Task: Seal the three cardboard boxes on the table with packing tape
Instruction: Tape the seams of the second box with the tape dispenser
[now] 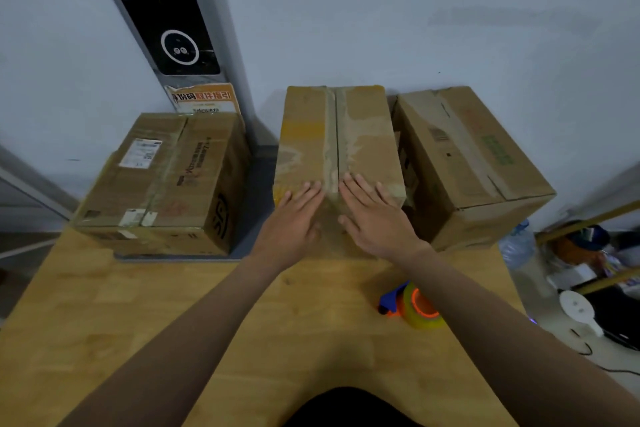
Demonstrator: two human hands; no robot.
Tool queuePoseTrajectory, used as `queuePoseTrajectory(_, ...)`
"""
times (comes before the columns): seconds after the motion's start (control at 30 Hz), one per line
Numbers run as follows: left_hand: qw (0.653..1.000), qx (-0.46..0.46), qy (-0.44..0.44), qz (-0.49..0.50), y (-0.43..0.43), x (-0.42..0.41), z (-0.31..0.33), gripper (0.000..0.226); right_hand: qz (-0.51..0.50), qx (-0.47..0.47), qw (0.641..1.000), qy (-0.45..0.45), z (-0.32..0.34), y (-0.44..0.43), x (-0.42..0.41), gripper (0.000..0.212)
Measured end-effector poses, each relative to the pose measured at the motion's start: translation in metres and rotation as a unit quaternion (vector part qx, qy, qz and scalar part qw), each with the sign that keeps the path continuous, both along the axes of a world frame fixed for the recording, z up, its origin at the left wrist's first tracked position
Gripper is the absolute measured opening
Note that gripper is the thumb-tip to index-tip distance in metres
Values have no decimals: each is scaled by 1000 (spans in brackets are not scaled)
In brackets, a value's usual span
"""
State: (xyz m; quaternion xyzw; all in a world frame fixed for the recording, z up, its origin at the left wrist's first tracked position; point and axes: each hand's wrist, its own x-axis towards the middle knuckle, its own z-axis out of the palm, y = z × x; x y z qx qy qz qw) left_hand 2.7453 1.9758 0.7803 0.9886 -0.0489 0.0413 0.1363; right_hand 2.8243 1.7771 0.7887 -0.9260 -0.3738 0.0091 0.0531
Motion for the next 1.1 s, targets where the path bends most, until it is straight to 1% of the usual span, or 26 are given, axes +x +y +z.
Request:
queuePoseTrajectory(0.07,1000,7,-9,4,6,-3,-1,68,-14,3,1000,-23,-3,-7,0,73)
queuePoseTrajectory(0.17,999,17,-17,28,15,-8,-4,70,-45,10,998,-51,-8,-22,0,69)
queuePoseTrajectory(0.3,997,-9,-13,75,19,-12,-9,70,-103,16,993,-47,-13,-29,-3,74)
queuePoseTrajectory(0.43,992,-62,0,109,5,-9,-8,68,-174,71,982,7,-11,-17,-7,77)
queuePoseTrajectory(0.47,989,-87,-4,121,1,-7,-6,68,-189,99,976,33,-8,-14,-5,77)
queuePoseTrajectory(0.53,978,-141,-11,151,-4,-1,-1,65,-232,175,951,107,0,-8,2,76)
queuePoseTrajectory(0.6,959,-201,-13,200,-9,6,4,65,-268,230,922,160,6,-5,11,74)
queuePoseTrajectory(0.63,940,-250,-2,233,-10,9,8,68,-278,246,913,173,6,-5,16,72)
queuePoseTrajectory(0.7,888,-352,25,295,-6,17,11,74,-289,288,892,193,7,-4,22,67)
queuePoseTrajectory(0.73,870,-379,31,312,-2,20,11,77,-294,314,879,205,7,-3,24,65)
queuePoseTrajectory(0.8,862,-384,45,329,2,23,10,82,-311,364,848,227,7,0,24,66)
queuePoseTrajectory(0.87,867,-365,62,333,5,26,8,86,-325,390,827,241,9,5,24,70)
queuePoseTrajectory(0.93,873,-345,78,335,7,28,3,90,-326,394,825,241,10,8,24,72)
queuePoseTrajectory(1.03,869,-336,106,346,13,33,-2,97,-344,390,811,268,11,6,33,73)
queuePoseTrajectory(1.07,870,-333,112,345,16,35,-4,98,-351,377,807,288,10,2,37,74)
queuePoseTrajectory(1.1,878,-319,113,337,18,37,-3,98,-351,352,813,305,7,-2,42,75)
